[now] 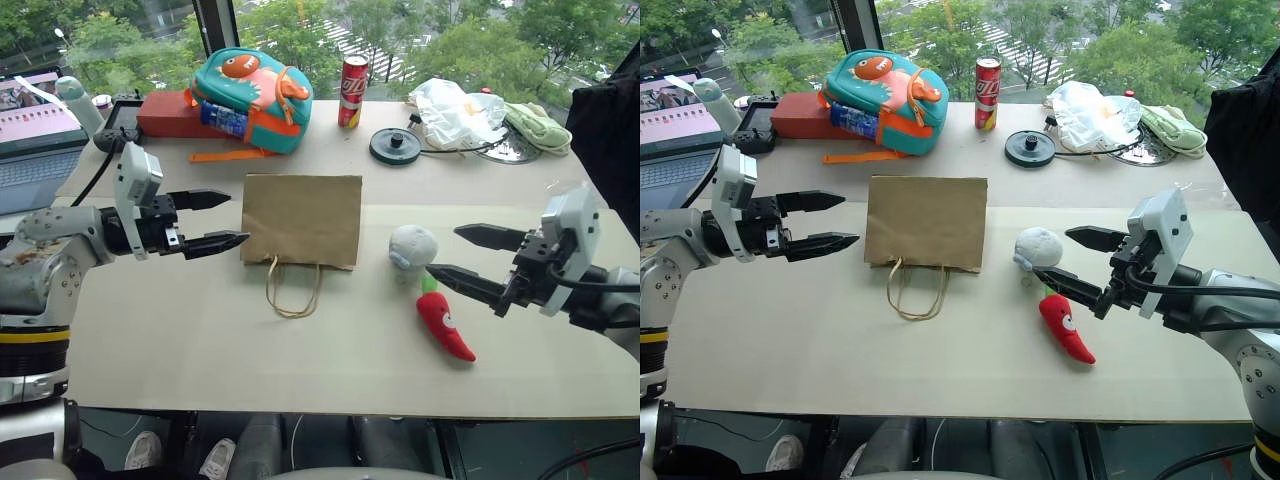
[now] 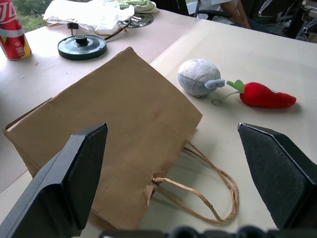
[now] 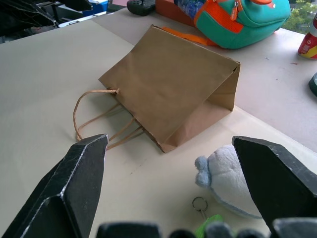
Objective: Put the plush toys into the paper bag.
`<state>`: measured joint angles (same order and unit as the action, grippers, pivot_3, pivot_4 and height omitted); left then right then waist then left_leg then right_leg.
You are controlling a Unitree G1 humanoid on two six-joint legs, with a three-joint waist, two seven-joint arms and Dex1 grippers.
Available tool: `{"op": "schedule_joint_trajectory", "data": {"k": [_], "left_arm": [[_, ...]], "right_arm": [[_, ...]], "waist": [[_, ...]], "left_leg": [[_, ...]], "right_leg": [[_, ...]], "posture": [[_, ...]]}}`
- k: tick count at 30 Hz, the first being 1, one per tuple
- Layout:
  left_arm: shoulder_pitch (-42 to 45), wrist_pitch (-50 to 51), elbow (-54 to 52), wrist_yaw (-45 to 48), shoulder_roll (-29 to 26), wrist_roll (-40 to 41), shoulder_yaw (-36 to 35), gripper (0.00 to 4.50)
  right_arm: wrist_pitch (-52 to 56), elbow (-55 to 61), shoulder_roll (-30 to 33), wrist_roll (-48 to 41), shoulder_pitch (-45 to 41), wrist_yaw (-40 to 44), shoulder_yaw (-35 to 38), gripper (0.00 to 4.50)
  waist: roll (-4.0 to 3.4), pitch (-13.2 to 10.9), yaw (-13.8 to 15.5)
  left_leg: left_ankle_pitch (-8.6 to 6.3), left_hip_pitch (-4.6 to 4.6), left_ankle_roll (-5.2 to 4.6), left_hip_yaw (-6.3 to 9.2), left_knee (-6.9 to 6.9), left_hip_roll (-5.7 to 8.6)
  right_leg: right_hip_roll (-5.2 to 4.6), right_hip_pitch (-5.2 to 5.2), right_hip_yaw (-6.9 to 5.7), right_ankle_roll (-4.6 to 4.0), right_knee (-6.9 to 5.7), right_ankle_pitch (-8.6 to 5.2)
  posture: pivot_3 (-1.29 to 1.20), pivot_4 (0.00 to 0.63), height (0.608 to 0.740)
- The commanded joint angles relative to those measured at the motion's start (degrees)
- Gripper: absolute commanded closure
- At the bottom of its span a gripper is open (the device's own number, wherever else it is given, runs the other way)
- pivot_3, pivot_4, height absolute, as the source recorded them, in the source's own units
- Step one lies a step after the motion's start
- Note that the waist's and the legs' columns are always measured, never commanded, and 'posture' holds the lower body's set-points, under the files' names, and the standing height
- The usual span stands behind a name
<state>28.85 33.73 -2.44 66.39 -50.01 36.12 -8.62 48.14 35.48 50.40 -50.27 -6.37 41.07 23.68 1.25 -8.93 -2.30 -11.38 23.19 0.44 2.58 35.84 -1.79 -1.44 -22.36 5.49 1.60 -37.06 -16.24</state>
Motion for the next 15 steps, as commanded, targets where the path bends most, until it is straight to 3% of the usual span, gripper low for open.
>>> {"op": "schedule_joint_trajectory", "data": {"k": [1, 6, 15], "left_arm": [[0.2, -1.1, -1.2, 1.2, -0.4, -0.1, -0.2, 0.0], [0.5, -12.0, 4.3, 4.4, 0.2, -8.7, 5.0, 0.0], [10.2, -59.5, 30.9, 6.4, 7.6, -28.9, 14.6, 0.0]], "right_arm": [[-0.4, 1.3, 1.1, -1.1, -0.9, -0.4, 2.2, 0.04], [-0.1, 2.2, 1.0, -1.8, 0.0, -1.6, 2.0, 0.04], [2.0, 6.0, 1.3, -7.0, 1.4, -4.3, 2.7, 0.04]], "waist": [[0.0, 0.0, 0.0], [0.0, 0.0, 0.0], [0.0, 0.0, 0.9]], "left_leg": [[0.0, 0.0, 0.0, 0.0, 0.0, 0.0], [0.0, -0.02, 0.0, 0.0, 0.0, 0.01], [0.0, 0.04, 0.0, -0.02, 0.03, 0.03]], "right_leg": [[0.0, 0.0, 0.0, 0.0, 0.0, 0.0], [0.0, 0.01, 0.01, -0.04, -0.01, 0.02], [-0.01, 0.0, 0.0, -0.41, 0.04, 0.24]], "posture": [[0.0, 0.15, 0.739], [0.0, 0.15, 0.739], [0.0, 0.15, 0.739]]}}
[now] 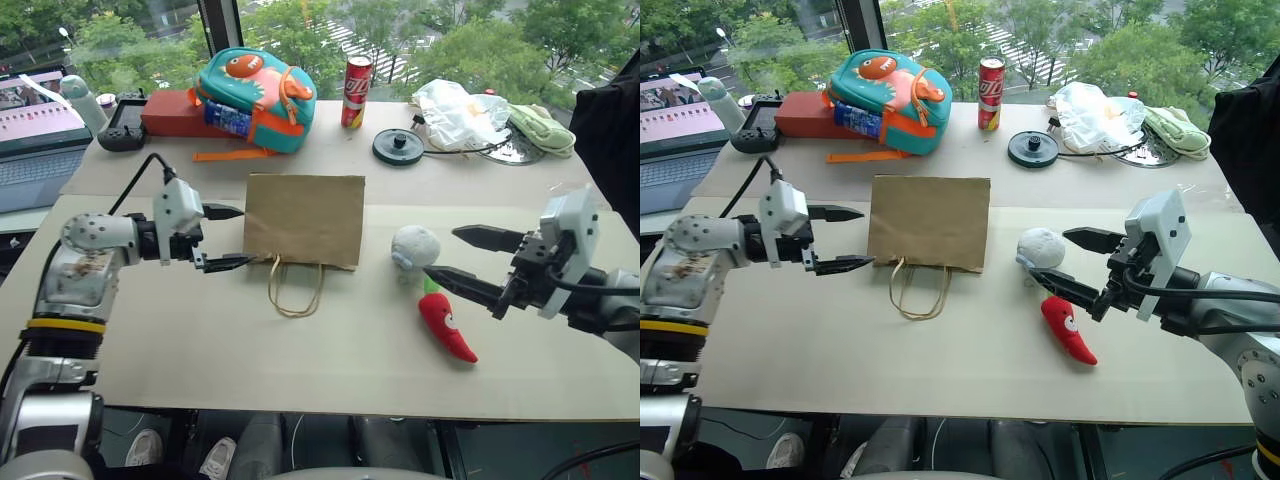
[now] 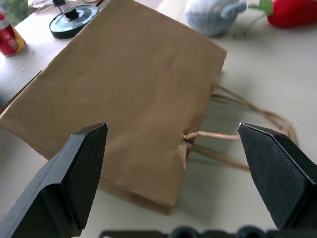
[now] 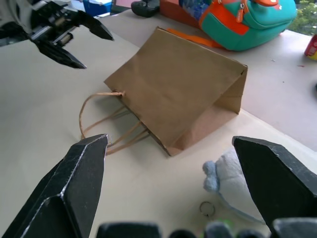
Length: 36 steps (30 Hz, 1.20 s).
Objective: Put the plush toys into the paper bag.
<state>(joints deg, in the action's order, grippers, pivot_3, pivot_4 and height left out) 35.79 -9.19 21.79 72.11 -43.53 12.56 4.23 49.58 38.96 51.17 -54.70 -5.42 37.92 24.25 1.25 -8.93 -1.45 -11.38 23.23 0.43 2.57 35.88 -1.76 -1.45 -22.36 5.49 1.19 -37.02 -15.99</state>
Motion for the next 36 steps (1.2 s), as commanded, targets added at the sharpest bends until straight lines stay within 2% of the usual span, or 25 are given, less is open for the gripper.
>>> {"op": "schedule_joint_trajectory", "data": {"k": [1, 6, 11, 21, 25, 27, 28, 34, 35, 36], "left_arm": [[4.5, -21.2, 9.8, -0.7, 2.0, -6.8, 1.9, 0.0], [9.2, -38.2, 24.7, -0.6, 6.3, -10.5, 4.2, 0.0], [12.4, -48.4, 34.8, -1.3, 9.2, -13.9, 6.6, 0.0], [14.9, -54.9, 42.7, -5.1, 14.0, -15.5, 6.9, 0.0], [14.8, -56.2, 43.7, -4.1, 14.2, -16.6, 8.1, 0.89], [15.0, -56.5, 44.0, -4.0, 14.1, -16.8, 8.3, 1.73], [15.1, -56.6, 44.1, -4.0, 14.1, -17.0, 8.4, 1.98], [15.4, -56.6, 44.7, -4.3, 13.9, -17.6, 8.4, 4.24], [15.5, -56.4, 44.7, -4.4, 13.9, -17.4, 8.2, 4.47], [15.5, -56.2, 44.7, -4.4, 13.9, -17.1, 8.0, 4.47]], "right_arm": [[0.7, 2.8, 0.6, -2.9, 0.6, -1.6, 2.1, 0.04], [1.1, 5.5, 0.2, -5.2, 2.5, -4.2, 2.1, 0.04], [1.1, 8.2, 0.1, -8.4, 4.9, -8.1, 4.0, 0.04], [-0.1, 11.4, 0.2, -11.6, 9.4, -14.1, 6.6, 0.04], [-0.8, 12.2, 0.1, -12.4, 10.4, -15.6, 6.7, 0.0], [-1.1, 12.4, 0.2, -12.7, 10.6, -16.2, 6.5, 0.0], [-1.2, 12.4, 0.3, -12.7, 10.6, -16.4, 6.4, 0.0], [-1.8, 12.5, 0.0, -12.2, 10.5, -17.3, 5.3, 0.0], [-2.0, 12.4, -0.1, -12.0, 10.3, -17.4, 4.9, 0.0], [-2.2, 12.2, -0.2, -11.6, 10.2, -17.5, 4.6, 0.0]], "waist": [[0.0, 0.0, 0.2], [0.0, 0.0, 0.5], [0.0, 0.0, 0.6], [0.01, 0.0, 0.5], [0.01, 0.0, 0.4], [0.01, 0.0, 0.4], [0.01, 0.0, 0.4], [0.01, 0.0, 0.4], [0.01, 0.0, 0.4], [0.01, 0.0, 0.4]], "left_leg": [[0.0, 0.01, 0.0, -0.01, 0.0, 0.0], [-0.01, 0.04, -0.02, 0.0, 0.03, 0.02], [-0.01, 0.06, -0.02, 0.04, 0.05, 0.03], [0.0, 0.03, -0.02, 0.09, 0.11, 0.05], [0.0, 0.03, -0.02, 0.11, 0.12, 0.05], [0.0, 0.02, -0.02, 0.1, 0.12, 0.05], [0.0, 0.01, -0.02, 0.1, 0.12, 0.05], [0.0, 0.02, -0.02, 0.12, 0.13, 0.06], [0.0, 0.02, -0.02, 0.12, 0.13, 0.06], [0.0, 0.01, -0.02, 0.12, 0.13, 0.06]], "right_leg": [[0.0, 0.0, 0.01, -0.01, 0.0, 0.01], [-0.01, 0.01, 0.0, -0.01, -0.01, 0.01], [0.0, 0.02, -0.01, 0.01, -0.04, 0.02], [0.01, 0.08, -0.02, 0.04, -0.1, 0.03], [0.01, 0.08, -0.03, 0.05, -0.11, 0.03], [0.02, 0.09, -0.03, 0.05, -0.11, 0.04], [0.02, 0.09, -0.02, 0.05, -0.12, 0.04], [0.01, 0.1, -0.04, 0.05, -0.12, 0.03], [0.02, 0.1, -0.04, 0.05, -0.12, 0.03], [0.02, 0.1, -0.04, 0.05, -0.12, 0.03]], "posture": [[0.0, 0.15, 0.739], [0.0, 0.15, 0.739], [0.0, 0.15, 0.739], [0.0, 0.15, 0.739], [0.0, 0.15, 0.739], [0.0, 0.15, 0.739], [0.0, 0.15, 0.739], [0.0, 0.15, 0.739], [0.0, 0.15, 0.739], [0.0, 0.15, 0.739]]}}
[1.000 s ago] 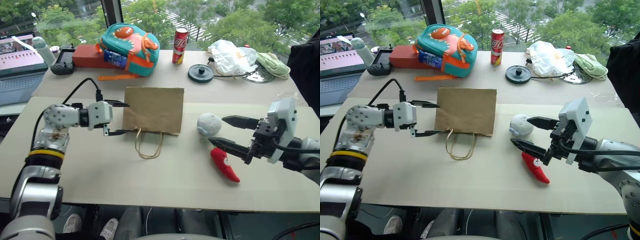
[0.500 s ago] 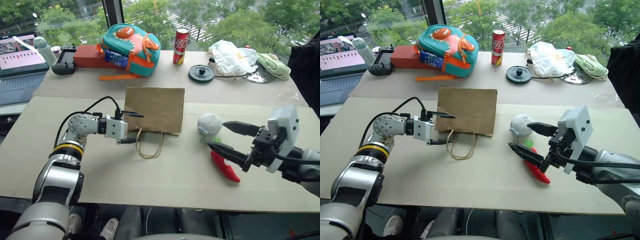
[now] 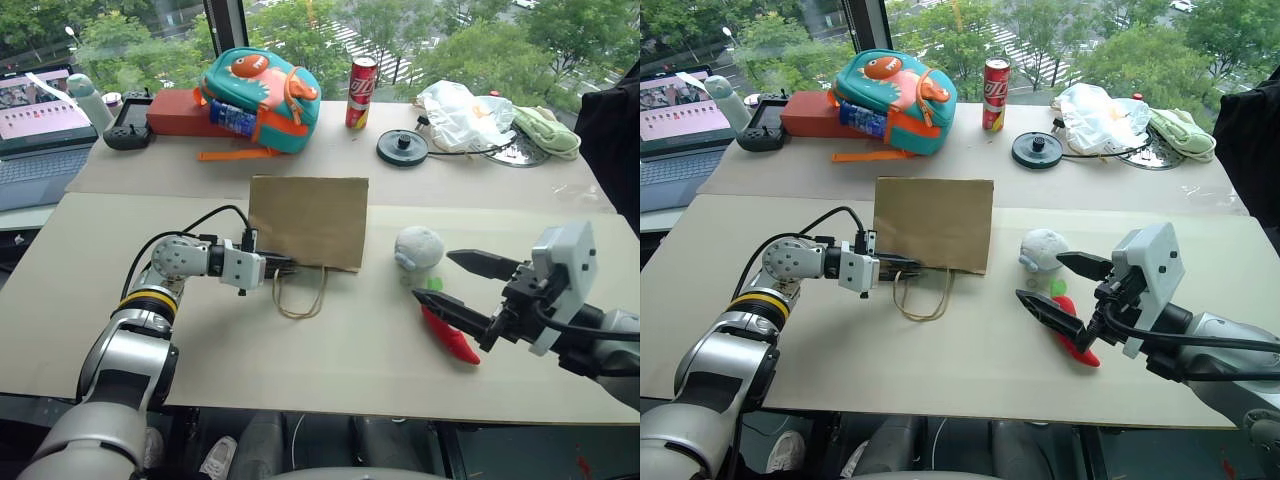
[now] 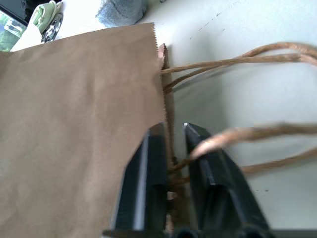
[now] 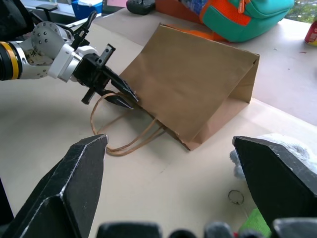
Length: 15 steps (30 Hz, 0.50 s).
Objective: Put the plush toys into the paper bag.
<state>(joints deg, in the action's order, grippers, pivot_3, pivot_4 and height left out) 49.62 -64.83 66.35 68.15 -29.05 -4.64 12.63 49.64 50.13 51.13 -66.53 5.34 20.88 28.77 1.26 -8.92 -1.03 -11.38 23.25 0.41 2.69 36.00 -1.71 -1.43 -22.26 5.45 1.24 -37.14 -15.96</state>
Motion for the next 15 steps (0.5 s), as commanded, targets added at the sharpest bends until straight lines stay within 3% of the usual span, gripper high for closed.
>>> {"op": "schedule_joint_trajectory", "data": {"k": [1, 5, 11, 15], "left_arm": [[1.7, -0.4, 0.1, -0.5, -0.6, 0.2, -0.5, 4.47], [2.3, 0.6, -0.8, 0.1, -0.6, 2.7, -2.1, 4.47], [5.4, 11.2, -5.0, 3.9, 0.4, 9.9, -6.3, 4.47], [7.5, 29.6, -10.3, 7.6, 0.7, 13.9, -7.8, 4.47]], "right_arm": [[-2.5, 1.0, -0.2, 0.5, -0.6, -0.5, -0.3, 0.0], [-3.3, 0.7, -0.6, 1.3, -1.0, -1.0, -2.0, 0.0], [-4.0, 0.4, -1.1, 3.1, -1.7, -1.3, -4.7, 0.0], [-4.0, 0.1, -0.9, 4.0, -2.7, -1.0, -6.2, 0.0]], "waist": [[0.0, 0.0, 0.0], [0.0, 0.0, 0.0], [0.0, 0.0, 0.0], [0.0, 0.0, -0.1]], "left_leg": [[0.0, 0.0, 0.0, 0.0, 0.0, 0.0], [0.0, 0.0, 0.0, 0.0, 0.0, 0.0], [0.0, 0.02, 0.0, 0.04, 0.04, 0.0], [0.0, 0.03, 0.0, 0.05, 0.06, 0.01]], "right_leg": [[0.0, 0.0, 0.0, 0.0, 0.0, 0.0], [0.0, 0.0, 0.0, 0.0, -0.01, 0.0], [0.0, 0.0, -0.03, 0.0, -0.02, 0.0], [0.01, 0.01, -0.03, 0.02, -0.03, -0.01]], "posture": [[0.0, 0.15, 0.739], [0.0, 0.15, 0.739], [0.0, 0.15, 0.739], [0.0, 0.15, 0.739]]}}
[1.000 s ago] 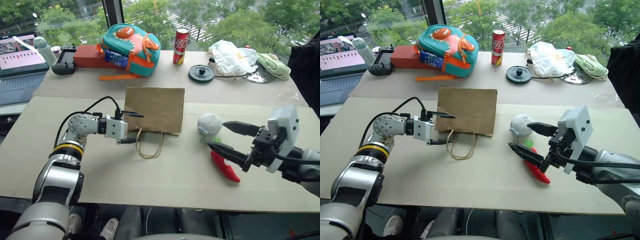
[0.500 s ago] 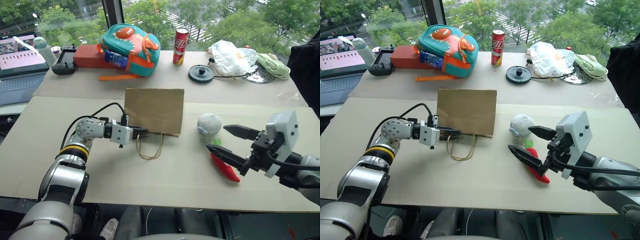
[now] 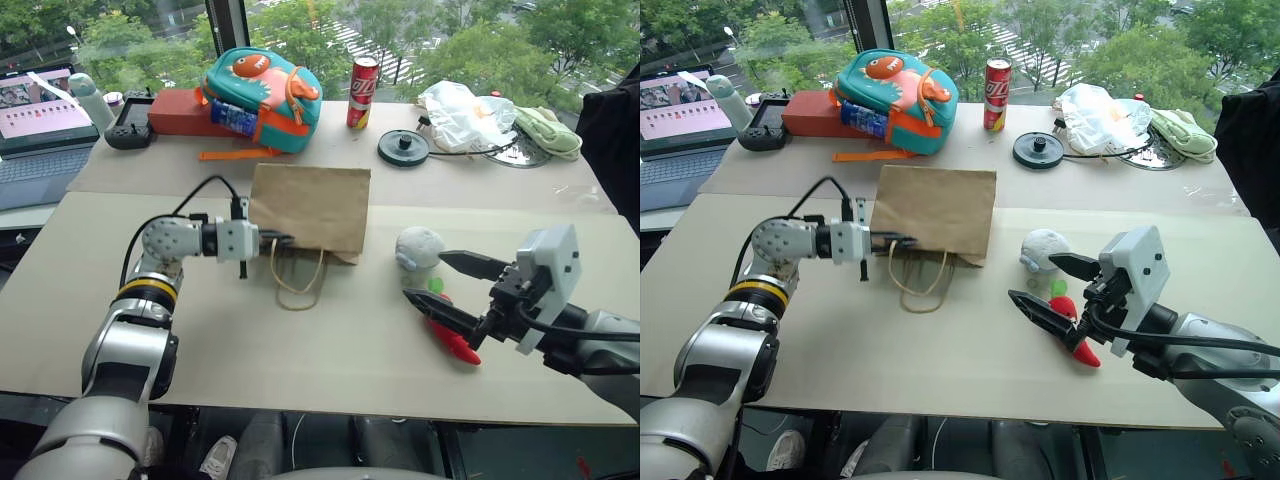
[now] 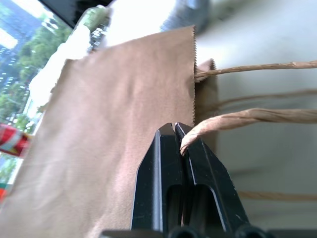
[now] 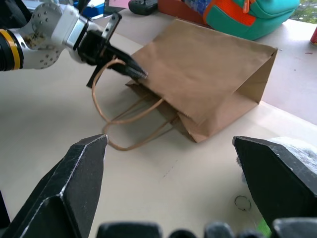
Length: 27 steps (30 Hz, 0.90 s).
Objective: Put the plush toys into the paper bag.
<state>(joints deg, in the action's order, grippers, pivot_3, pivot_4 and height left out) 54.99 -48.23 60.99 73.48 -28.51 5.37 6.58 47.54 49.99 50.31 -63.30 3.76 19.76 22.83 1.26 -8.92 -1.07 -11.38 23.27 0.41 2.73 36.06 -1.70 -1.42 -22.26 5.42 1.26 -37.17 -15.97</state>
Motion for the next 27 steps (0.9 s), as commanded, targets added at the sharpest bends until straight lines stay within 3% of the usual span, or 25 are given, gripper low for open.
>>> {"op": "schedule_joint_trajectory", "data": {"k": [1, 4, 10, 13, 24, 27], "left_arm": [[2.3, 17.4, -6.3, 2.6, 0.1, 4.3, -1.9, 4.47], [2.3, 26.7, -11.1, 2.7, 0.1, 5.7, -2.6, 4.47], [2.0, 43.5, -20.6, 0.1, 1.4, 8.6, -4.3, 4.47], [0.3, 46.3, -24.1, -0.5, 1.4, 8.8, -4.4, 4.5], [-0.9, 51.3, -28.3, -1.6, 2.0, 9.3, -4.7, 4.5], [-1.0, 52.3, -29.1, -1.5, 2.3, 9.5, -4.7, 4.5]], "right_arm": [[-1.8, 0.1, 0.0, 1.1, -1.4, 0.3, -0.6, 0.0], [-1.7, -0.2, -0.2, 1.7, -2.7, 0.2, -2.0, 0.0], [0.6, -3.0, -7.7, 4.3, -12.7, -7.1, -14.7, 0.0], [1.5, -7.0, -14.8, 9.2, -15.9, -12.1, -22.3, 0.7], [-1.7, -19.4, -28.8, 27.4, -23.3, -16.6, -34.4, 4.45], [-4.6, -24.0, -32.0, 32.3, -25.4, -15.8, -36.2, 4.49]], "waist": [[0.0, 0.0, 0.0], [0.0, 0.0, -0.3], [0.0, 0.0, -1.3], [-0.02, 0.0, -1.6], [-0.04, 0.0, -1.4], [-0.04, 0.0, -1.4]], "left_leg": [[0.0, 0.0, 0.0, 0.01, 0.0, 0.0], [0.0, -0.02, 0.0, 0.03, -0.01, -0.01], [0.01, -0.04, 0.0, 0.11, 0.02, -0.07], [0.0, -0.05, 0.0, 0.12, 0.01, -0.12], [0.01, 0.01, 0.0, 0.14, 0.01, -0.06], [0.01, 0.0, 0.0, 0.14, 0.01, -0.06]], "right_leg": [[0.01, 0.0, 0.0, 0.01, 0.0, 0.0], [0.03, 0.0, 0.0, 0.03, -0.01, -0.02], [0.12, 0.01, 0.0, 0.05, -0.06, -0.03], [0.17, 0.0, 0.01, 0.02, -0.08, -0.02], [0.15, -0.07, 0.04, -0.04, -0.09, 0.01], [0.15, -0.07, 0.04, -0.04, -0.1, 0.01]], "posture": [[0.0, 0.15, 0.739], [0.0, 0.15, 0.739], [0.0, 0.15, 0.739], [0.0, 0.15, 0.739], [0.0, 0.15, 0.739], [0.0, 0.15, 0.739]]}}
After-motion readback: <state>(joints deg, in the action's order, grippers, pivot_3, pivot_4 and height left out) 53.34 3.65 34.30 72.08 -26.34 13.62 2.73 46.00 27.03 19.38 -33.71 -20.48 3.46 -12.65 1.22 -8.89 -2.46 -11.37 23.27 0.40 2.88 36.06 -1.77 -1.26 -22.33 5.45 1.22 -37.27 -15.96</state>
